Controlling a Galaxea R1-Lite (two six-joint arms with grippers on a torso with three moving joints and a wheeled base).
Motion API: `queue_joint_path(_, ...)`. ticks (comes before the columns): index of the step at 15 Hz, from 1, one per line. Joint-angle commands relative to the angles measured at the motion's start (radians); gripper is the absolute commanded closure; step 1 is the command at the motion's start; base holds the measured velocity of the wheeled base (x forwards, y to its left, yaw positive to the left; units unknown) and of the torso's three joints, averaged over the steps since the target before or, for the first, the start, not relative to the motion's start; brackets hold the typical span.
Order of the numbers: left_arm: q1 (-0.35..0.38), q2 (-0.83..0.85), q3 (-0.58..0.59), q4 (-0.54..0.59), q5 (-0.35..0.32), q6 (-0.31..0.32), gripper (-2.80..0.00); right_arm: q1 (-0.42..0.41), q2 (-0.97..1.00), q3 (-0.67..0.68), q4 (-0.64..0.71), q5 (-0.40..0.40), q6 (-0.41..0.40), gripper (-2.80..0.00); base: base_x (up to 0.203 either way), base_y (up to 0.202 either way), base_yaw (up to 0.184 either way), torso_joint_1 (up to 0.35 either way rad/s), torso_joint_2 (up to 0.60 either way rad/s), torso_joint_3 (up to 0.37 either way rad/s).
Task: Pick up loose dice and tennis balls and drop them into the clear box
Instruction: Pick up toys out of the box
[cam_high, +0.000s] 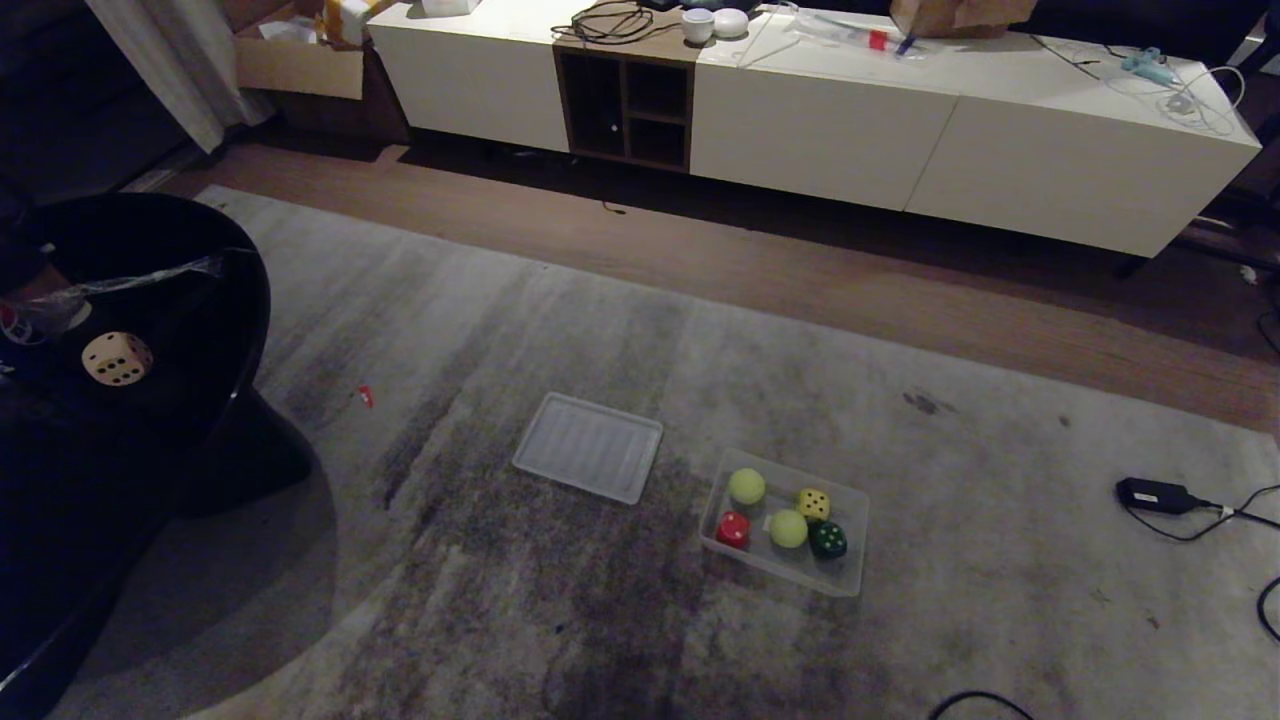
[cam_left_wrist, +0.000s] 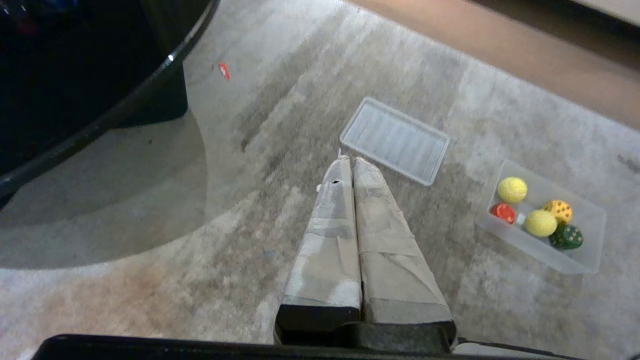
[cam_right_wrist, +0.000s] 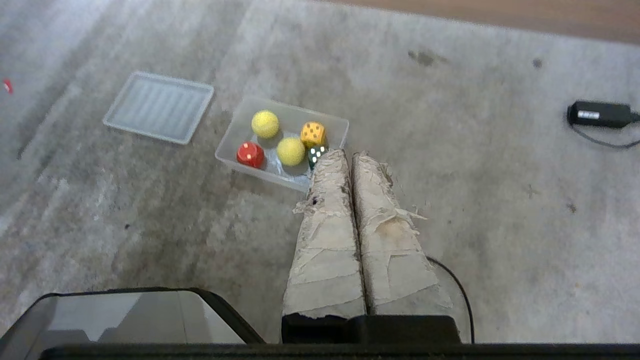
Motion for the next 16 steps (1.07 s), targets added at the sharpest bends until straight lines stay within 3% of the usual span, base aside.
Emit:
queue_joint_path(1,0.0,0.002,0.002,-0.001,0.001,-0.001,0.0,0.0,0.002,0.0,0.0,0.0,-0.001,0.0,0.0,0.0,0.0,-0.002,0.0,0.203)
queue_joint_path(16,0.0,0.002,0.002,-0.001,0.001,-0.001,0.0,0.0,0.002,0.0,0.0,0.0,0.0,0.0,0.0,0.0,0.0,0.002,0.0,0.204)
